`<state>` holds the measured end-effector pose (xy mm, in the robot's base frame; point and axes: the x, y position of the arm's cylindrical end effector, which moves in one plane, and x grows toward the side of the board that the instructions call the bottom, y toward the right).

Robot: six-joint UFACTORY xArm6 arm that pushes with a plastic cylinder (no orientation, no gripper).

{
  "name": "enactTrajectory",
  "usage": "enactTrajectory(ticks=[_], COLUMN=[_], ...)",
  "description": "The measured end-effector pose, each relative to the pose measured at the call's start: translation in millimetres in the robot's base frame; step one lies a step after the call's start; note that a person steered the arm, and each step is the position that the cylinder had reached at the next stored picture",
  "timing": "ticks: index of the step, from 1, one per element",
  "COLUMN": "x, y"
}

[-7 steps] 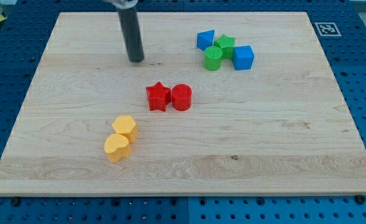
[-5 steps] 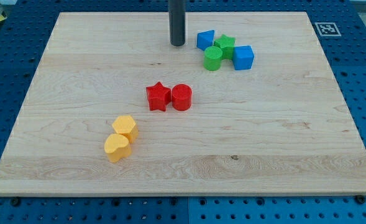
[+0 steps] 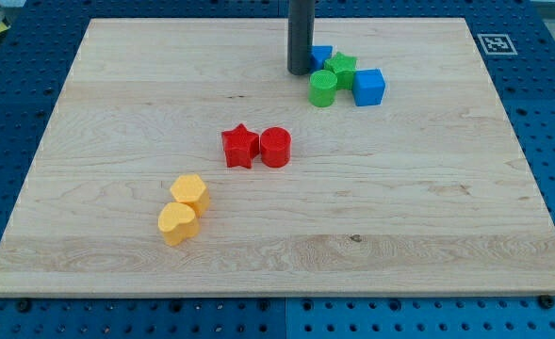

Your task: Push the blue triangle closer to the blue cube

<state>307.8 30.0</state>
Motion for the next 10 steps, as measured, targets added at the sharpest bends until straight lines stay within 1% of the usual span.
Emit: enactTrajectory(ticks=[2,3,4,6,9,10], x=[-4.5,-21.7,-27.5,-27.5,-52.1,-52.0], y=[7.6,7.9,19.7,78.0,92.5,117.1])
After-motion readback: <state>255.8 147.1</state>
